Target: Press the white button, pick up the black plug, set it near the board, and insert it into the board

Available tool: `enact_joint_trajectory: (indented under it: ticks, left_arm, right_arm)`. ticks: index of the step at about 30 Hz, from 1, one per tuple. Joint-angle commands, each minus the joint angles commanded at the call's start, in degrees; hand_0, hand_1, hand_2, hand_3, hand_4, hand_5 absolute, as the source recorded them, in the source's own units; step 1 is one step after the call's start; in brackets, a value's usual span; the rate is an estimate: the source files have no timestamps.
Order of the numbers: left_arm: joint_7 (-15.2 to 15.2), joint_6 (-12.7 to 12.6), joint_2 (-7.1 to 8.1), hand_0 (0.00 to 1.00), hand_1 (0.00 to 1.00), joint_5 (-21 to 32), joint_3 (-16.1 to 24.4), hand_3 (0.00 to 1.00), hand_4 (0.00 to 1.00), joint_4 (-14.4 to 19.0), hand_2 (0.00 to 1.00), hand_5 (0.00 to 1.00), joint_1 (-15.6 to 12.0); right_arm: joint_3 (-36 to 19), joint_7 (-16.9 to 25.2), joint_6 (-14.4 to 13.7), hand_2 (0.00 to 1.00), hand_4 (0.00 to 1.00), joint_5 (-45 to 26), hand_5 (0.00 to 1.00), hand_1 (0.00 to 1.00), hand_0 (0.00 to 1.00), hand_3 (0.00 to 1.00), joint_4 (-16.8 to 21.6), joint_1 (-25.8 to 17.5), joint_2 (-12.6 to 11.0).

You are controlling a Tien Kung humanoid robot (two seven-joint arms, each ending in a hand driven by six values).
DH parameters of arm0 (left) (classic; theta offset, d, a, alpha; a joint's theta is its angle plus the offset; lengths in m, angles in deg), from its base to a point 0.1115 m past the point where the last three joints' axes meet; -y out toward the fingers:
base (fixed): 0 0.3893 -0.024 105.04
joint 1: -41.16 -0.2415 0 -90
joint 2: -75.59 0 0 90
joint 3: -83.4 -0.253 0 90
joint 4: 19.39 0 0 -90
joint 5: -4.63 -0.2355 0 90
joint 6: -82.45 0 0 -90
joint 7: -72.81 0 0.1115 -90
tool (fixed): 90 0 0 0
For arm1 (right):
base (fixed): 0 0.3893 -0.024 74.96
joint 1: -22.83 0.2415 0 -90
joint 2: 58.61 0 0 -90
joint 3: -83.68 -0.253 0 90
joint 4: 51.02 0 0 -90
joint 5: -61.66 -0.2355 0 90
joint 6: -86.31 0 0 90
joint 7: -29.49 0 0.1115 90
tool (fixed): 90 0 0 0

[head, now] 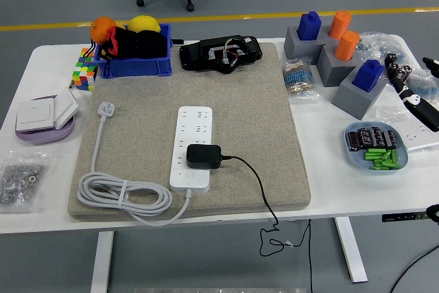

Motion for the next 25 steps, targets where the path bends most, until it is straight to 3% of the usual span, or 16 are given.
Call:
enact_joint_trajectory:
  ticks: [25]
  left_arm:
    - [0.0,0.0,0.04,0.626,0.631,-0.1,0.1,0.699,0.563,0.0,0.637,0.394,-0.2]
  right_arm:
    - [-0.2,-1.2,2.0,0.841,0.998,0.5,0.658,0.868,0.958,0.804,0.1,-0.1,0.1]
